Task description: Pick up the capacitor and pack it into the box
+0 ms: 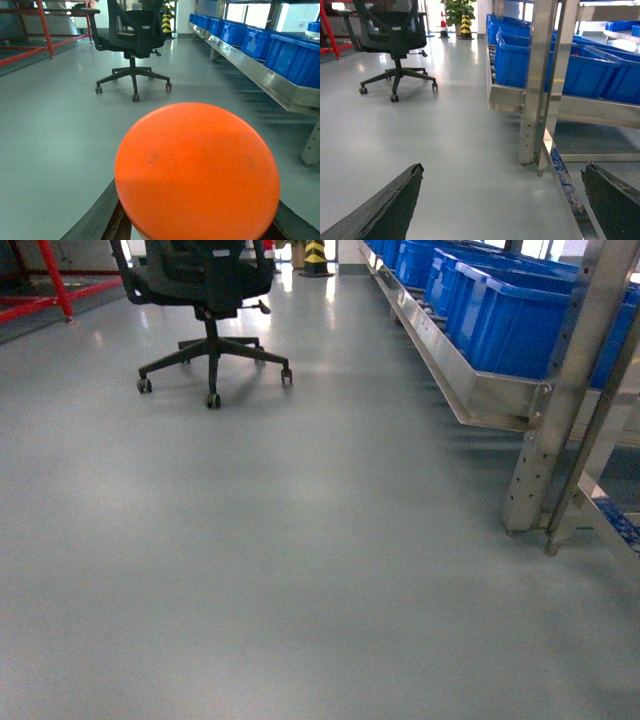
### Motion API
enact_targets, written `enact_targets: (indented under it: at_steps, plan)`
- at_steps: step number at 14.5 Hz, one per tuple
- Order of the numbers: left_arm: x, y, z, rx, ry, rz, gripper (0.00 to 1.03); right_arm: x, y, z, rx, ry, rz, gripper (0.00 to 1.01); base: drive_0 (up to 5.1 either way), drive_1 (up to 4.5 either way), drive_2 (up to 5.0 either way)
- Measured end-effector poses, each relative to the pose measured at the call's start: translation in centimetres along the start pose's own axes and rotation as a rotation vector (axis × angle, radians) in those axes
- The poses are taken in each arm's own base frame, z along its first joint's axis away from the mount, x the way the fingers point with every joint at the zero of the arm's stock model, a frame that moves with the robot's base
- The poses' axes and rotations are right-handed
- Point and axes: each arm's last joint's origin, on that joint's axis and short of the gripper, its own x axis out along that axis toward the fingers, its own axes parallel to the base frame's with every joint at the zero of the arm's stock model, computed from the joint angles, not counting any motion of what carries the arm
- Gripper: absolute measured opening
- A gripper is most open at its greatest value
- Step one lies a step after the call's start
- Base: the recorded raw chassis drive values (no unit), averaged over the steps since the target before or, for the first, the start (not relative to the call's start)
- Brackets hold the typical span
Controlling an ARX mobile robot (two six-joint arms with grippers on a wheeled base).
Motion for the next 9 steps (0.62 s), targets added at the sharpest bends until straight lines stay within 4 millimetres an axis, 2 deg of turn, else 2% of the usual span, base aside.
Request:
enact_targets:
  at_steps: [9]
  plan:
    - [0.0, -0.01, -0.01, 0.0, 0.002, -0.003, 0.44, 0.0, 0.0, -0.04, 0.0, 0.004, 0.0, 0.98, -5.0, 2.43, 2.4]
